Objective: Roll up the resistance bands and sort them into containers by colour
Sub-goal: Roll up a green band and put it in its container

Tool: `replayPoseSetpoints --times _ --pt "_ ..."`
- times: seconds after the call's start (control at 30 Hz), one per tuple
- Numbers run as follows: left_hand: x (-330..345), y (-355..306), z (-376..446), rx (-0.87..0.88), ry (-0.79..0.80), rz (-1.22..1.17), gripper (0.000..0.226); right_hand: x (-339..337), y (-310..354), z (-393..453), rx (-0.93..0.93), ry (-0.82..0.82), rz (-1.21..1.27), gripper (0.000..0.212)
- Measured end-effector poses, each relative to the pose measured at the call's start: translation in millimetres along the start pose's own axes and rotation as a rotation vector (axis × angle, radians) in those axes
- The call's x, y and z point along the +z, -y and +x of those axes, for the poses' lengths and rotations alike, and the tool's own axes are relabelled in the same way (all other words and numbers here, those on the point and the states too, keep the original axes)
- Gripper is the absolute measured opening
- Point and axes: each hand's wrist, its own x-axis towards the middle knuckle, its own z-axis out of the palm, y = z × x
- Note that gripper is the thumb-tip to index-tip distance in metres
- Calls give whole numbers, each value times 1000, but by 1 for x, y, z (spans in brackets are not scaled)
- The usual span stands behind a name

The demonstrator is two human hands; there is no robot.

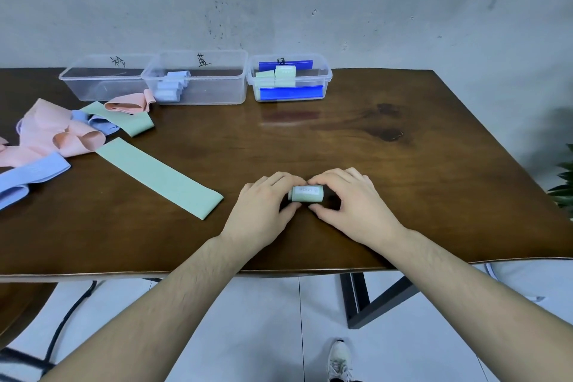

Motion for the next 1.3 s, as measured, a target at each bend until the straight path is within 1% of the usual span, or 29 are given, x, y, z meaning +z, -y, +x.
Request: replayPoseSetpoints --times 0.1,0.17,0.27,0.37,0.47,0.53,0.67,0.8,0.83,0.9,0.97,1.1,1.23,1.3 --pt "0 0 7 -35 34 -51 29 -1 -1 6 27 1 59 30" --pt "0 1 11 -51 37 -129 32 -3 -1 7 34 -15 98 31" --pt "-3 -3 12 -123 14 -362 36 -5 1 9 73 -29 190 35" --pt "-8 -13 13 -219 -33 -592 30 -7 7 13 152 -37 345 34" --pt "-12 -21 17 -274 -88 -685 23 -9 14 19 195 -55 514 32" --pt "-15 -25 21 -325 -114 -731 21 -11 17 23 208 -66 581 30" --pt "-17 -33 30 -455 -186 -938 26 -15 21 35 196 -90 632 23" --pt "-16 -40 44 -557 -207 -1112 29 -15 25 48 215 -105 706 25" --pt "-16 -41 49 -596 -216 -1196 28 -15 25 51 214 -107 718 25" --pt "-18 -42 57 -668 -216 -1381 25 -17 23 58 194 -95 745 24" --pt "-21 -39 66 -718 -198 -1481 24 -23 17 63 162 -45 760 26" --pt "-27 -31 82 -735 -142 -1573 30 -36 0 77 113 37 766 34" --pt "-31 -33 98 -742 -103 -1728 31 -45 -15 98 119 67 756 37" --pt "-32 -36 108 -726 -83 -1756 33 -48 -24 111 134 71 794 49"
